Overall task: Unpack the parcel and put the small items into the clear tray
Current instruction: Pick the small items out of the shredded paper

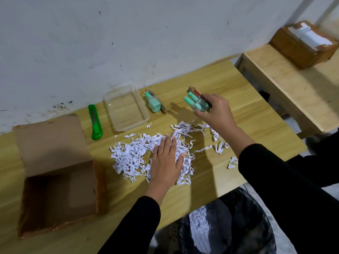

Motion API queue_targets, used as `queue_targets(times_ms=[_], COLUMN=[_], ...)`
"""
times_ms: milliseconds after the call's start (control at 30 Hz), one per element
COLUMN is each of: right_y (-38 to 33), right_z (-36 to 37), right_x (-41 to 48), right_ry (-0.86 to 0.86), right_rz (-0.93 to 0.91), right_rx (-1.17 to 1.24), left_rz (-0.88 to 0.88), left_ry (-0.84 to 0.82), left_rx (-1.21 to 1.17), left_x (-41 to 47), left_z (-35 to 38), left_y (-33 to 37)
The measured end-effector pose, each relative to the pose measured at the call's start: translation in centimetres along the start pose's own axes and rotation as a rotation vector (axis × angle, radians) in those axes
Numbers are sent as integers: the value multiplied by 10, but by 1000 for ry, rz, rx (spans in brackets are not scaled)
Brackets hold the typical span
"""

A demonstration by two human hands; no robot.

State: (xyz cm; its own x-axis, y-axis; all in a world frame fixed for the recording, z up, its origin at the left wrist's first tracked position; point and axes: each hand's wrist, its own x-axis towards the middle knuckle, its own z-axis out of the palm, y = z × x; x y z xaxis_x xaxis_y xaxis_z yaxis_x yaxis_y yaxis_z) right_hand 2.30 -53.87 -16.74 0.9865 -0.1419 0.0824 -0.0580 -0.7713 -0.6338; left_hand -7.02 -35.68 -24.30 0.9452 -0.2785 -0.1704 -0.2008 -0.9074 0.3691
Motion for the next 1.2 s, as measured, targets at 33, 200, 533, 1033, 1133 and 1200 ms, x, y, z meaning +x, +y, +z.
queue_targets(times_ms=[33, 200, 533, 1033, 1133, 1200], right_y=[-3, -7, -16, -17, 3, 22], right_z=[7, 47, 96, 50, 28, 16], right_x=[7, 38, 75, 20, -7, -25], right_ry=[-17, -106, -92, -177, -140, -124], right_rz=[13, 105, 190, 34, 14, 47], right_rx=[1, 8, -26, 2, -37, -58], left_rz=[-3, -20, -75, -3, 84, 96], left_ry=[1, 1, -71, 68, 119, 210], left_rx=[-1, -34, 74, -25, -54, -95], left_x=[0, -3, 5, 17, 15, 9], left_z=[0, -2, -1, -17, -27, -39], left_y=[0, 2, 2, 4, 0, -3])
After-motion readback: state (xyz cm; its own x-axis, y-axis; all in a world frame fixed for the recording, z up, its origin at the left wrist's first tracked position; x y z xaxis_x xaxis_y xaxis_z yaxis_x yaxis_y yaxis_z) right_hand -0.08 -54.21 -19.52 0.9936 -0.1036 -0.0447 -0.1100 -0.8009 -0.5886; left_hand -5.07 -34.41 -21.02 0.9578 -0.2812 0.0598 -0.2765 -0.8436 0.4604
